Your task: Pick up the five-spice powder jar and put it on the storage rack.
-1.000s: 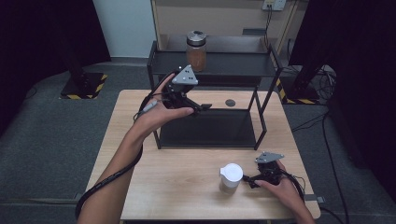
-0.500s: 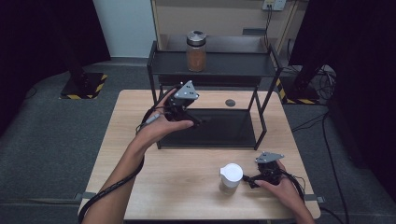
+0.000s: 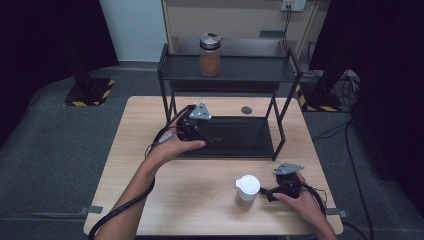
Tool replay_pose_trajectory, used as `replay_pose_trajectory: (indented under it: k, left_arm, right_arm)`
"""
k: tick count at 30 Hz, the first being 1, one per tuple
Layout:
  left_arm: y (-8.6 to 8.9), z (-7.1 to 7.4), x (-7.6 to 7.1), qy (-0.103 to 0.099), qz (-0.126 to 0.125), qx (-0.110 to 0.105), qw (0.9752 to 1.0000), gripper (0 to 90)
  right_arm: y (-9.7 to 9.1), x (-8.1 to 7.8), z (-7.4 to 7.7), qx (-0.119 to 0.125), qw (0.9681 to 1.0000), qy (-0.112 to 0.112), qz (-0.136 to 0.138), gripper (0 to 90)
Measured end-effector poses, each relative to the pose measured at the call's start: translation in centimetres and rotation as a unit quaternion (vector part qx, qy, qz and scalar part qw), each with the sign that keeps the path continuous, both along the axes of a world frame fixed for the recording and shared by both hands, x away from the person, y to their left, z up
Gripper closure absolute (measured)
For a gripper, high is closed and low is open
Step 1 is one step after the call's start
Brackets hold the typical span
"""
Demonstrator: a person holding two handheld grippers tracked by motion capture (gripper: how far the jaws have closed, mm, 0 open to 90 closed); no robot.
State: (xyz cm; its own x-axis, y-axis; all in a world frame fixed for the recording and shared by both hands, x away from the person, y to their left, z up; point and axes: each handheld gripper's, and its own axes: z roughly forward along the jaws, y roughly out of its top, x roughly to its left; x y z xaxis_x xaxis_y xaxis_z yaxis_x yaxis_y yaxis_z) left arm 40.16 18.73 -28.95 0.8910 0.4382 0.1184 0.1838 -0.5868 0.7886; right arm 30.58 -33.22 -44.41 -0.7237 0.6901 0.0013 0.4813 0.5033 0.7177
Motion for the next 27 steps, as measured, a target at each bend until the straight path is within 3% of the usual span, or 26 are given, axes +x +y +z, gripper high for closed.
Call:
replay_pose_trajectory:
  k: [6,11,17,27]
  left_arm:
    - [0.5,-1.4,-0.5,0.012,0.013,-0.002,0.9998,5.9]
    - [0.4,-1.9,-0.9,0.012,0.01,0.008,0.9998,5.9]
    - [0.4,-3.0,-1.3,0.017,0.012,0.005,0.9998,5.8]
    - [0.1,-4.2,-2.8,0.015,0.009,0.029,0.9994,5.8]
  right_arm:
    - [0.0,0.0,0.0,0.0,1.0,0.0,-0.001,1.8]
    - [0.0,0.0,0.0,0.0,1.0,0.0,0.0,1.8]
    - [0.0,-0.1,0.0,0.0,1.0,0.0,-0.001,1.9]
    - [0.0,0.0,0.0,0.0,1.0,0.001,-0.001,1.9]
